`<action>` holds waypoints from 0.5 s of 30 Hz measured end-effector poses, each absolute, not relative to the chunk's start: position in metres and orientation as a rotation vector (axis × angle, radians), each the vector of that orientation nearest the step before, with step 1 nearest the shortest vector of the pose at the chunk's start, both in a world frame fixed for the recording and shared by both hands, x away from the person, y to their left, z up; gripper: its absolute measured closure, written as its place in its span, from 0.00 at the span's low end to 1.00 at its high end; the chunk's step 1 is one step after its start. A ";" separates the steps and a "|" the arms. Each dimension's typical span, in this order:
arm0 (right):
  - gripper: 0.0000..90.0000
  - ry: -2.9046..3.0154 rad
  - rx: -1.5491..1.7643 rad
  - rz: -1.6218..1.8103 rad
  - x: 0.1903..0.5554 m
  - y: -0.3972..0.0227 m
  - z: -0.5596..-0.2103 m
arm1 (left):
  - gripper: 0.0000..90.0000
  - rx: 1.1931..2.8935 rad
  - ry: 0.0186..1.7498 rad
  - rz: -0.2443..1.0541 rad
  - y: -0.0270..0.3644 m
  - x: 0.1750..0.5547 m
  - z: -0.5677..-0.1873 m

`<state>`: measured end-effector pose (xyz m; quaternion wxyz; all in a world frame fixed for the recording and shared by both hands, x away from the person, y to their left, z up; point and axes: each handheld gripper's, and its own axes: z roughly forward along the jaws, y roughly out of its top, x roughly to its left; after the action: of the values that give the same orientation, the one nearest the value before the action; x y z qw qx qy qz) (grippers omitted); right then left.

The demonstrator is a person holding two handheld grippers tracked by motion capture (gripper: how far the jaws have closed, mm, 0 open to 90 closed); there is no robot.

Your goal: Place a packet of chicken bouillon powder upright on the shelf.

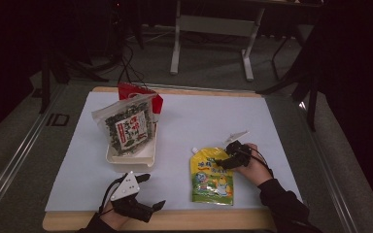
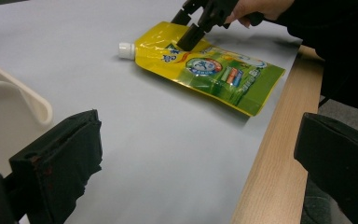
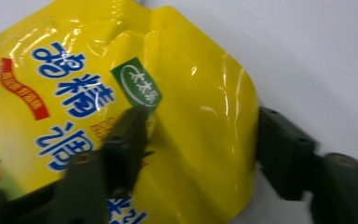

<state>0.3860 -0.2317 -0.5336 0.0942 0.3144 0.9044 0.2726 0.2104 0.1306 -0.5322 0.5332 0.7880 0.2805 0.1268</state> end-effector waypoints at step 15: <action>0.97 2.721 0.885 0.820 0.379 -0.226 -0.511 | 0.03 1.863 0.551 0.277 0.119 0.211 -0.530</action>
<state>0.3785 -0.2258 -0.5112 0.0825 0.2963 0.9111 0.2744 0.2113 0.1191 -0.5299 0.5559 0.7892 0.2333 0.1173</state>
